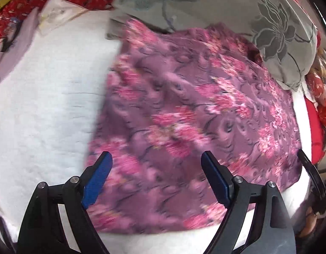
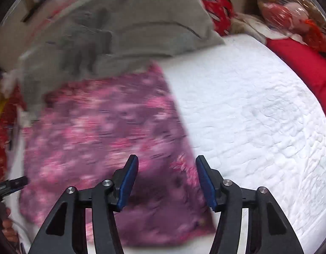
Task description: Fold small clothes
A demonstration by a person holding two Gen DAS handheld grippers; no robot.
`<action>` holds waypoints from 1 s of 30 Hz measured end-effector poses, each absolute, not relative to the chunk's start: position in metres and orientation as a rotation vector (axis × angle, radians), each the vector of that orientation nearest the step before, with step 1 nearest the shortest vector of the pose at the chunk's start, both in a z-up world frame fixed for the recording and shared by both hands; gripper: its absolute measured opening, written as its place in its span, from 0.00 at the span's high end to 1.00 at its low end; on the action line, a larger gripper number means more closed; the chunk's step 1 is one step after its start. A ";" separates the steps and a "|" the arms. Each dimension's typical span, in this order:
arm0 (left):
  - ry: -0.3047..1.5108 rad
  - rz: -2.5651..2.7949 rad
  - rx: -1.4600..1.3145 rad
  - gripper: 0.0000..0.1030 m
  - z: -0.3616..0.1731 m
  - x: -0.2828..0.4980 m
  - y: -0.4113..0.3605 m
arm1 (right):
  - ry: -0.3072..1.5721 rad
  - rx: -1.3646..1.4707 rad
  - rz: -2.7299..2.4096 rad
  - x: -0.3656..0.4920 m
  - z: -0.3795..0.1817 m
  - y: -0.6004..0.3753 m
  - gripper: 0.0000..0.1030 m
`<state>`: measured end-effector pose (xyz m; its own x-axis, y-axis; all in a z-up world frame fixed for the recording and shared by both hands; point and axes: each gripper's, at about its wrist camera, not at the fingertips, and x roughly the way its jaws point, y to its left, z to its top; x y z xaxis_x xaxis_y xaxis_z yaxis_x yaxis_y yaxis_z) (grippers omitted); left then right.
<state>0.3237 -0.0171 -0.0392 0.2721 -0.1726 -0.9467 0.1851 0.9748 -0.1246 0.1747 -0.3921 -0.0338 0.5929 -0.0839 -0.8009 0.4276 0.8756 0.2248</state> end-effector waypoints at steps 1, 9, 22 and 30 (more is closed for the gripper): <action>1.276 -0.229 0.014 0.16 -0.040 0.322 -0.013 | 0.888 0.404 -0.290 0.171 -0.031 -0.384 0.43; 1.292 -0.275 0.173 0.16 -0.054 0.289 -0.014 | 0.993 0.262 -0.309 0.171 -0.047 -0.333 0.38; 1.340 -0.250 -0.189 0.16 -0.038 0.319 0.085 | 0.854 -0.359 0.297 0.151 -0.033 -0.075 0.38; 1.386 -0.329 -0.225 0.16 -0.041 0.342 0.098 | 0.734 -0.595 0.262 0.169 -0.068 0.006 0.38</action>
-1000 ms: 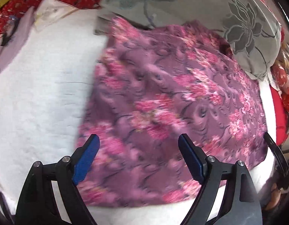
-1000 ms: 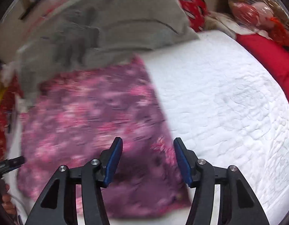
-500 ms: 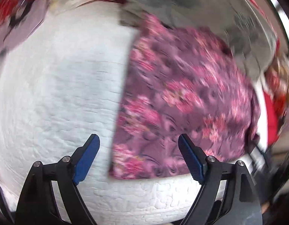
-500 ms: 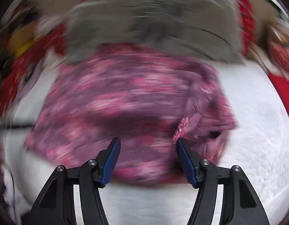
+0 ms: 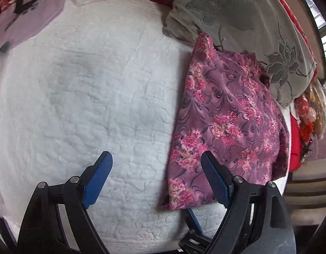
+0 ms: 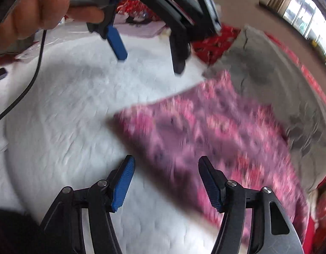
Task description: Fold small clothes
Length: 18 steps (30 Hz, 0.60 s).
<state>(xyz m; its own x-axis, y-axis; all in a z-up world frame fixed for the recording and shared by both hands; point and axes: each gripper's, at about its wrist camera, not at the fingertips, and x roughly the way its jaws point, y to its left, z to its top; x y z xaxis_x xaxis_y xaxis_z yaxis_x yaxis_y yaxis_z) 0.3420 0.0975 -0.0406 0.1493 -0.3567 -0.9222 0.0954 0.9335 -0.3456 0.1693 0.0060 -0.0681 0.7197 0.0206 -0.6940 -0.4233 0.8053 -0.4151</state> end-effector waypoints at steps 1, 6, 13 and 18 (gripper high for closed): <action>1.395 -0.338 -0.234 0.16 -0.040 0.344 0.101 | 0.710 -0.606 0.228 0.175 -0.069 0.011 0.39; 1.442 -0.438 -0.337 0.16 -0.046 0.365 0.094 | 0.694 -0.619 0.177 0.198 -0.072 0.009 0.91; 1.495 -0.574 -0.439 0.16 -0.055 0.392 0.058 | 0.584 -0.492 0.167 0.185 -0.034 -0.025 0.92; 1.512 -0.581 -0.428 0.16 -0.056 0.408 0.026 | 0.565 -0.452 0.188 0.180 -0.024 -0.033 0.93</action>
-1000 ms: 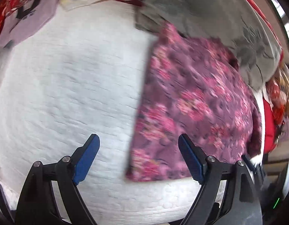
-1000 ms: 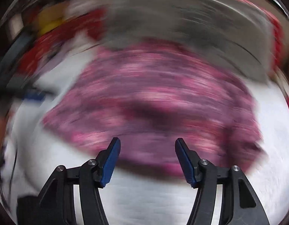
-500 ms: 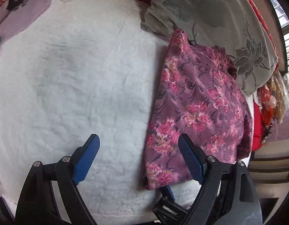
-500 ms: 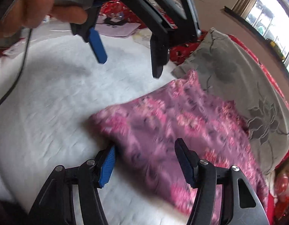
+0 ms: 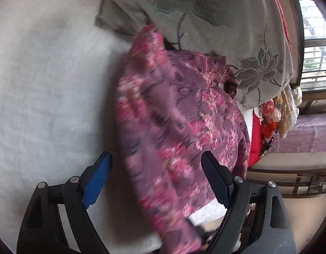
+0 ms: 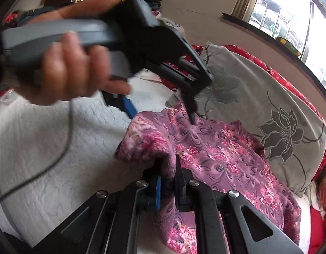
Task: Fold small clothes
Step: 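Grasp the garment side edge with the left tool and lift it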
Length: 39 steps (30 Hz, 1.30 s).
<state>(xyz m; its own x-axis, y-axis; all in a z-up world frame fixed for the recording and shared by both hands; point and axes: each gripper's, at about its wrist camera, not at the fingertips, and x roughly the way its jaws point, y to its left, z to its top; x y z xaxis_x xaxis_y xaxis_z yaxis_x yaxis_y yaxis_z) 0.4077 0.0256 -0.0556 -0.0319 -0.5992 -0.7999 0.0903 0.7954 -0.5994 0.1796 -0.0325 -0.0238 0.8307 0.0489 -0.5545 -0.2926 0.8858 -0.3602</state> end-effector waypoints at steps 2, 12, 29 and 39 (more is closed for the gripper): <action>1.508 -0.566 -0.405 0.17 -0.054 0.410 0.017 | 0.564 -0.442 0.200 0.178 -0.023 -0.032 0.93; 1.425 -0.599 -0.292 0.90 -0.022 0.399 -0.022 | 0.557 -0.312 0.207 0.177 -0.011 -0.057 0.93; 1.385 -0.693 -0.196 0.90 0.020 0.372 -0.131 | 0.557 0.087 0.120 0.140 0.028 -0.167 0.93; 1.484 -0.660 -0.190 0.90 -0.028 0.363 -0.184 | 0.659 0.333 0.071 0.135 0.000 -0.228 0.90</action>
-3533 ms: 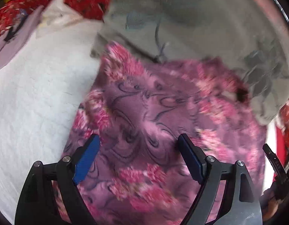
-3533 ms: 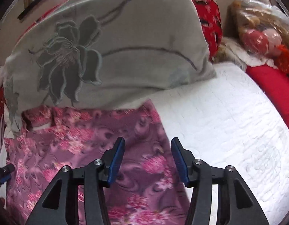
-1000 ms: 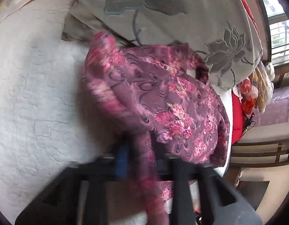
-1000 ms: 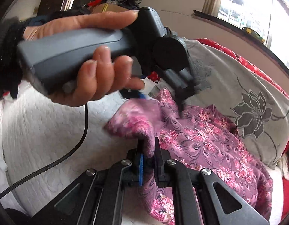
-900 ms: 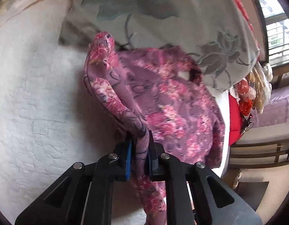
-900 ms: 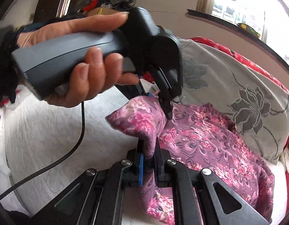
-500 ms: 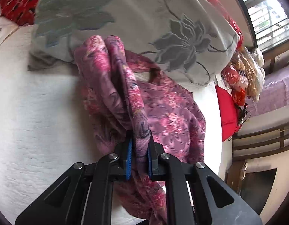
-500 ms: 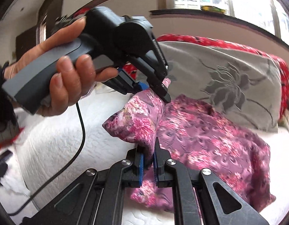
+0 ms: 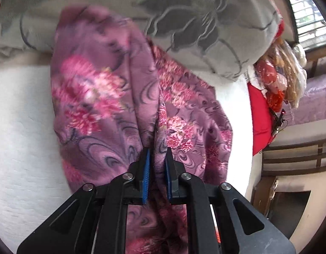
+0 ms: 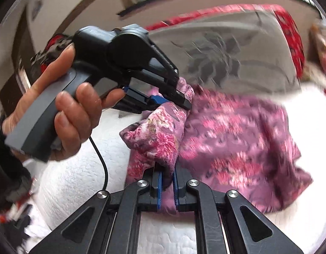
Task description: Fold small clothes
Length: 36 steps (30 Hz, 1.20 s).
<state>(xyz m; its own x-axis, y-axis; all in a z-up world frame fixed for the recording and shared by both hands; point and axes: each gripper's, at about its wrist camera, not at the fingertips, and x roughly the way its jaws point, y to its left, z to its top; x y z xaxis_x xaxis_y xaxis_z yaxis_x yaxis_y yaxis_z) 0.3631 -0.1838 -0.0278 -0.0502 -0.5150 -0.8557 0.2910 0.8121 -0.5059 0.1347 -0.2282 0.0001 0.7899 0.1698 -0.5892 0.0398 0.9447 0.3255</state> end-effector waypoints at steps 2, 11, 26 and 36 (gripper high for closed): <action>1.497 -0.639 -0.202 0.90 -0.037 0.363 -0.186 | 0.701 0.420 0.056 0.134 -0.009 -0.244 0.87; 1.502 -0.639 -0.249 0.78 -0.043 0.363 -0.183 | 0.577 0.572 -0.211 0.101 0.002 -0.331 0.46; 1.492 -0.744 -0.290 0.55 -0.027 0.338 -0.171 | 0.859 0.688 -0.193 0.148 -0.050 -0.444 0.89; 1.505 -0.763 -0.417 0.55 -0.040 0.343 -0.147 | 0.850 0.906 -0.100 0.244 -0.045 -0.476 0.63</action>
